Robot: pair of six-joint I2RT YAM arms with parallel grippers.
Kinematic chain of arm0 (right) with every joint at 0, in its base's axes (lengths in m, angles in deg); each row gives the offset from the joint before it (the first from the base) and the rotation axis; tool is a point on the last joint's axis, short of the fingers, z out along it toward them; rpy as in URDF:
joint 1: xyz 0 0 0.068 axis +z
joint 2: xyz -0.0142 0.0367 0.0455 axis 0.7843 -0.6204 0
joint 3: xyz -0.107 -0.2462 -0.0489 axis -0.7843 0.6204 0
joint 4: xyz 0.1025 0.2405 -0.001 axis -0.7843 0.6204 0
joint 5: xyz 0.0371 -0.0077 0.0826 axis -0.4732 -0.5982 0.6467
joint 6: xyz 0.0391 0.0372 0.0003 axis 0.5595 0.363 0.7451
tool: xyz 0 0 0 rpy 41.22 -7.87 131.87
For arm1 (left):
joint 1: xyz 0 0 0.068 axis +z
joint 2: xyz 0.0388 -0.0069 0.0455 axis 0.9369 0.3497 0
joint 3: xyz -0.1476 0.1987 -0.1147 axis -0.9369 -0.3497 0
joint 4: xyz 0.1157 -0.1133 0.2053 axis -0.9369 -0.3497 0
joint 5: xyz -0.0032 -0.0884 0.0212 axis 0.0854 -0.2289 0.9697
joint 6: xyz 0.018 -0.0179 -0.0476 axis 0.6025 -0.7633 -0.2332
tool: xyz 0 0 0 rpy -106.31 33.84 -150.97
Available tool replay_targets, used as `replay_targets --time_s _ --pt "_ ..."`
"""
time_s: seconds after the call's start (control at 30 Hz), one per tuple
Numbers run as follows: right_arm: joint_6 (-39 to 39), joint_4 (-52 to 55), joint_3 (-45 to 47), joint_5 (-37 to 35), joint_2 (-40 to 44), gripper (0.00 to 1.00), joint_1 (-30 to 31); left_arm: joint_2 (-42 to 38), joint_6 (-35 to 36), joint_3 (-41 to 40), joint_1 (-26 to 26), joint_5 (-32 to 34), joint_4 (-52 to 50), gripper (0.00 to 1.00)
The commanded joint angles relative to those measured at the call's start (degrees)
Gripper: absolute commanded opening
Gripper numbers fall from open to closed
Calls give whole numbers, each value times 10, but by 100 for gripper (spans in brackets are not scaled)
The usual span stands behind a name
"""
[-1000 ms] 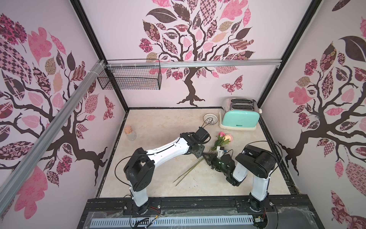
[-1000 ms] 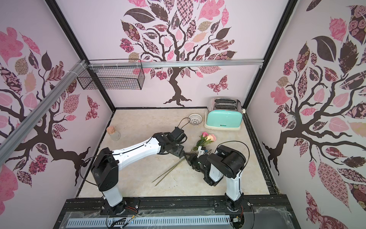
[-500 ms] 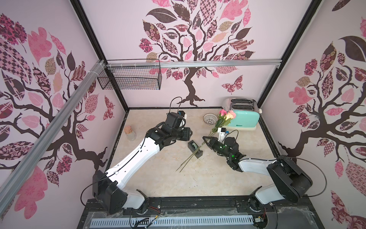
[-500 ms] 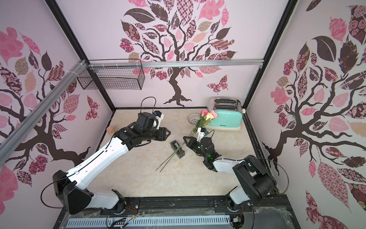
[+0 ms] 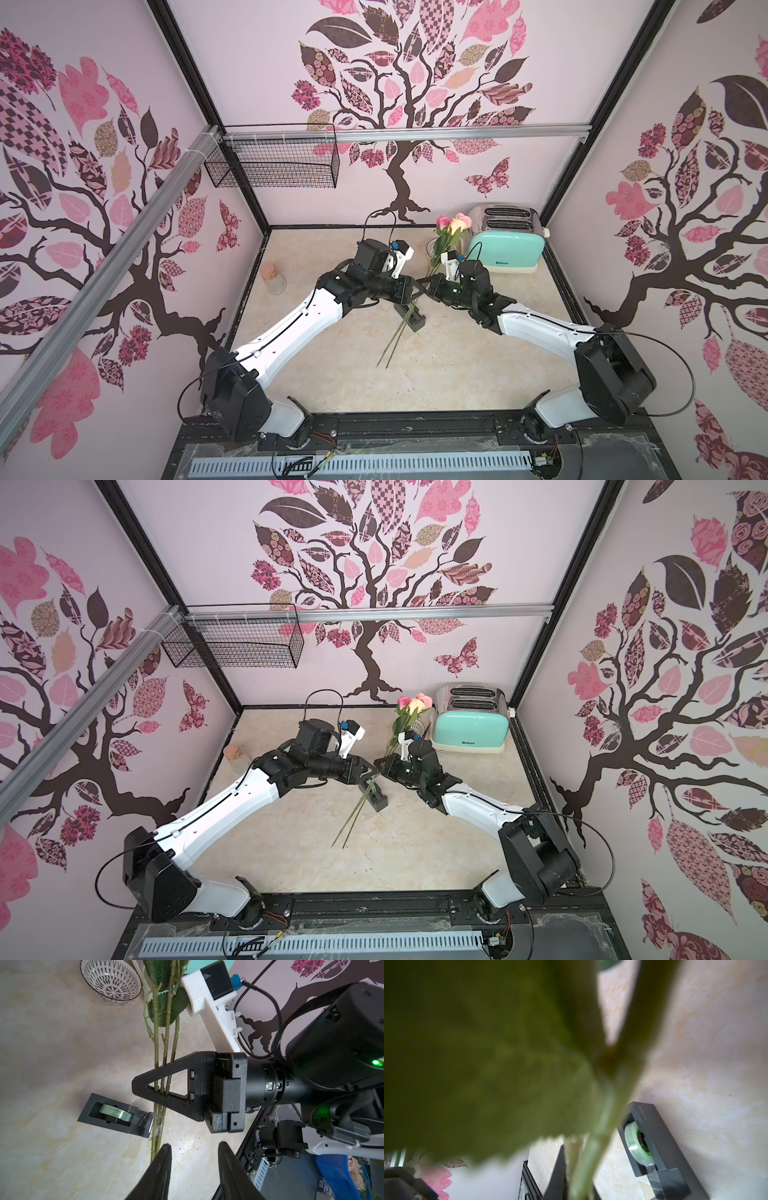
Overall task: Wrap bouquets with tape
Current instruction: Wrap the tape around the bouquet.
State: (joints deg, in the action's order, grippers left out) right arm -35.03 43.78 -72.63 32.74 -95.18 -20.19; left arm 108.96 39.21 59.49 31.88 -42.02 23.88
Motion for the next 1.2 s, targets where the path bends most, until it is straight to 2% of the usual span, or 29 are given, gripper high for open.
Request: replay_targets --time_s 0.0,0.5,1.17 --pt "3 11 -16 13 6 0 1 9 -8 -10 -7 -17 26 40" --pt "32 -14 -16 26 12 0 0 21 -24 -62 -6 15 60 38" --pt "44 -38 -7 50 13 0 0 62 -24 -46 0 7 90 37"
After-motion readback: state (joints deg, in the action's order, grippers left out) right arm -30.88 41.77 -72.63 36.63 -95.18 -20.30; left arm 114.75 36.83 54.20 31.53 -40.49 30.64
